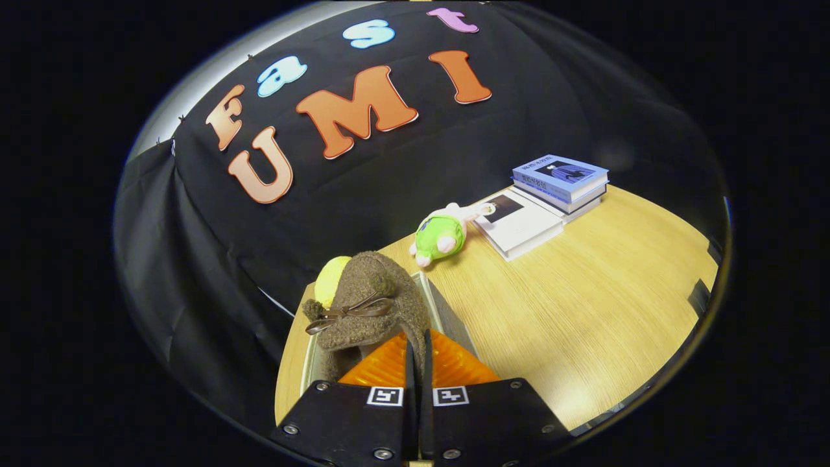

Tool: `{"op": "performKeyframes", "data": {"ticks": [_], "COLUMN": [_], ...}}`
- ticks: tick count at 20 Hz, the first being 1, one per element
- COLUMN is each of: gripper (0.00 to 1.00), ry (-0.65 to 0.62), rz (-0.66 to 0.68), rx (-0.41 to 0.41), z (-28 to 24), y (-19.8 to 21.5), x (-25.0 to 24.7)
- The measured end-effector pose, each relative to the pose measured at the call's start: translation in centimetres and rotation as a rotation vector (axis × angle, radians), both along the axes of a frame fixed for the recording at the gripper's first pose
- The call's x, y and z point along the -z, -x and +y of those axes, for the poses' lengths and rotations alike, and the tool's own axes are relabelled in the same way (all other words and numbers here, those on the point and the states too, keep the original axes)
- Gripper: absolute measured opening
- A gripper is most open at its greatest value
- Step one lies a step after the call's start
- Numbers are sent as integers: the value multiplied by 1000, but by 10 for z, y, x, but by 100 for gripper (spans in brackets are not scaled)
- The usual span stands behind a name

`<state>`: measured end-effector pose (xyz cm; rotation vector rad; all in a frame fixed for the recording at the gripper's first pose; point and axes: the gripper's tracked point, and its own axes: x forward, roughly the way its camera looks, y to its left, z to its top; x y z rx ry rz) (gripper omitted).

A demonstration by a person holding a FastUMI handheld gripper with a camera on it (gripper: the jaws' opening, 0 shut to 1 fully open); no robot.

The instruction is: Open the storage box then place both shoes into the box .Put the left shoe in first, then the right shoe, with the right side of both shoes facing outward in a uniform manner.

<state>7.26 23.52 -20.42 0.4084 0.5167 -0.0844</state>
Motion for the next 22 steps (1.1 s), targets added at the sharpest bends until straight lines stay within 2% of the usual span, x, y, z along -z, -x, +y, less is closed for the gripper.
{"op": "performKeyframes", "data": {"ticks": [4, 6, 8, 10, 11, 15, 22], "gripper": [5, 14, 42, 85, 98, 98, 98], "ry": [88, 81, 100, 136, 154, 176, 262], "rz": [6, -6, -50, -80, -91, -131, -223], "rx": [-8, -37, -52, -60, -61, -80, -72], "z": [9, 19, 25, 22, 20, 12, -45], "y": [-4, -1, -2, -2, -2, 3, 22], "x": [8, 1, -14, -24, -30, -53, -109]}}
